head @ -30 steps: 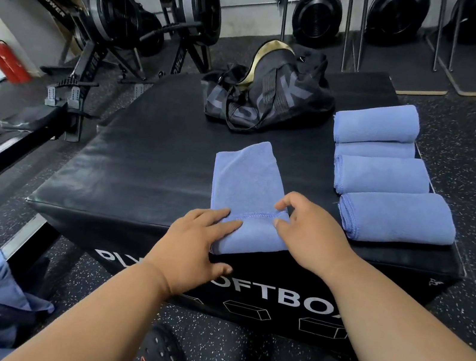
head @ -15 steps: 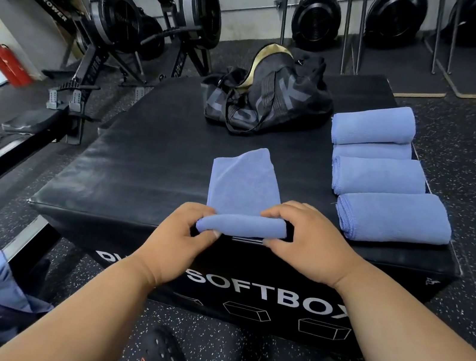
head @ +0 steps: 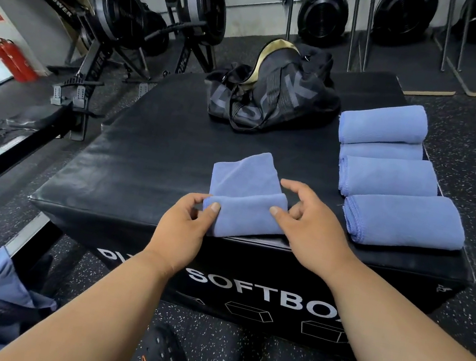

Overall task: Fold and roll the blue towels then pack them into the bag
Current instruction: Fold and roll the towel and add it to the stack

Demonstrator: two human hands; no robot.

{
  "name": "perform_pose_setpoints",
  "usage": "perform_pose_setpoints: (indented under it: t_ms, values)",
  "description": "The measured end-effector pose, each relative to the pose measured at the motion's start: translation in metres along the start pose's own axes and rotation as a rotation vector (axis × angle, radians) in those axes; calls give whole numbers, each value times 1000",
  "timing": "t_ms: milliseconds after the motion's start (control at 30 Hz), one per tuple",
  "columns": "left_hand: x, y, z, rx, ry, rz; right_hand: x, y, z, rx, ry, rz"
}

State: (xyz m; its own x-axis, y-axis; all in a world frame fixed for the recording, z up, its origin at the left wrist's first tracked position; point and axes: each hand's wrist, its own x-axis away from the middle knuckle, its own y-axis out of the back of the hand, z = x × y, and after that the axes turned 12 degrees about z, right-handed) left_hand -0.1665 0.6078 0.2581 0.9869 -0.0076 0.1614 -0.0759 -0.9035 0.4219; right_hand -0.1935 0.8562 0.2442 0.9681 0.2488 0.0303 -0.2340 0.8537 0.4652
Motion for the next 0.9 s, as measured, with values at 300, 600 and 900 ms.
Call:
perform_pose_setpoints:
  t_ms: [300, 600, 900]
  values:
    - [-8, -11, -3, -135, 84, -156, -7, -12, -1, 212, -7, -76]
    - [-1, -19, -7, -414, 31, -198, -11, -13, -3, 243, -2, -62]
    - [2, -14, 8, -789, -286, 70, -9, -22, -12, 467, 251, -216]
